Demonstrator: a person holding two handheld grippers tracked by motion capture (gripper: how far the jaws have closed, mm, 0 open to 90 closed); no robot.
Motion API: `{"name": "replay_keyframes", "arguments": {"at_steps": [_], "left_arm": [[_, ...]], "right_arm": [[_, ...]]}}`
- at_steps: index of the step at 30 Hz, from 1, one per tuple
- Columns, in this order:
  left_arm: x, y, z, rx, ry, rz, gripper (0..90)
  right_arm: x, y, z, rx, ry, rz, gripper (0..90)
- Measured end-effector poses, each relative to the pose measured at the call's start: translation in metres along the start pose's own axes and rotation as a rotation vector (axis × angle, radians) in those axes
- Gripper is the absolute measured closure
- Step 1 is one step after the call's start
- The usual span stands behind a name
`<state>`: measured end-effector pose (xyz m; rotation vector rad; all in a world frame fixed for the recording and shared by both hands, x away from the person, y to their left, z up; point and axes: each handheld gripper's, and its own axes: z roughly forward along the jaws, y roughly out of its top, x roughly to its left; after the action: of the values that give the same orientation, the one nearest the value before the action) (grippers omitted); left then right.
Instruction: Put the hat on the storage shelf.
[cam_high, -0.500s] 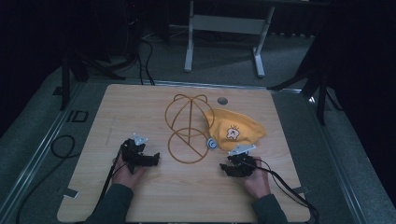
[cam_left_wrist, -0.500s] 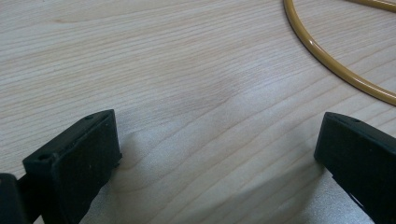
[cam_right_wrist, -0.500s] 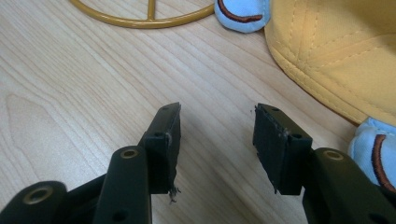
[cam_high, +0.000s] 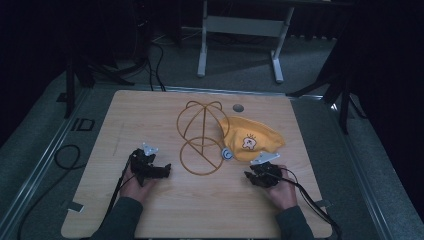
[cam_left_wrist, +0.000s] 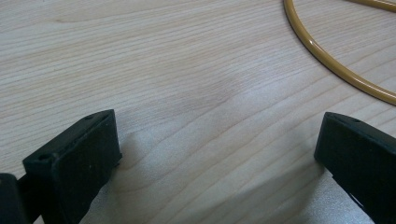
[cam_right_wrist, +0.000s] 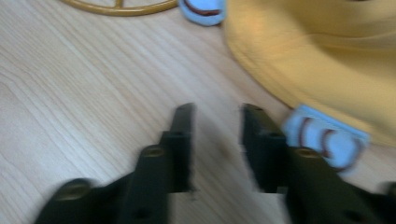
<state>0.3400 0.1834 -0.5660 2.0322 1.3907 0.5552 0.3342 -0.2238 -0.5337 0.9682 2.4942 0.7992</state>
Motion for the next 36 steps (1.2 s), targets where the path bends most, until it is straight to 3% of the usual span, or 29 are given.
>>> {"name": "replay_keyframes", "arguments": {"at_steps": [2,4,7,11,14,16,22,24,27,32,36], "left_arm": [[0.0,0.0,0.0,0.0,0.0,-0.001,0.1],[0.0,0.0,0.0,0.0,0.0,-0.001,0.1],[0.0,0.0,0.0,0.0,0.0,-0.001,0.1],[0.0,0.0,0.0,0.0,0.0,0.0,0.1],[0.0,0.0,0.0,-0.002,0.0,-0.002,0.1],[0.0,0.0,0.0,-0.002,0.0,-0.003,0.1],[0.0,0.0,0.0,-0.002,0.0,-0.002,0.1],[0.0,0.0,0.0,0.0,0.0,0.0,0.1],[0.0,0.0,0.0,0.0,0.0,-0.001,0.1],[0.0,0.0,0.0,0.0,0.0,-0.001,0.1],[0.0,0.0,0.0,-0.001,0.0,-0.003,0.1]], "right_arm": [[-0.003,0.0,-0.002,0.007,-0.015,-0.008,76.9],[-0.013,-0.001,-0.007,0.027,-0.073,-0.026,86.1],[-0.025,-0.002,-0.011,0.026,-0.158,-0.025,89.6],[-0.042,-0.002,-0.009,0.038,-0.227,0.007,89.9],[-0.051,-0.002,-0.007,0.044,-0.25,0.03,90.0],[-0.058,-0.003,-0.002,0.079,-0.252,0.048,89.9],[-0.048,-0.008,0.009,0.13,-0.206,-0.004,89.9],[-0.043,-0.008,0.009,0.114,-0.169,-0.008,89.6],[-0.032,-0.007,0.006,0.091,-0.118,-0.06,86.3],[-0.021,0.0,-0.006,-0.012,-0.05,-0.106,74.3],[-0.02,0.008,-0.003,-0.002,-0.039,-0.138,68.9]]}}
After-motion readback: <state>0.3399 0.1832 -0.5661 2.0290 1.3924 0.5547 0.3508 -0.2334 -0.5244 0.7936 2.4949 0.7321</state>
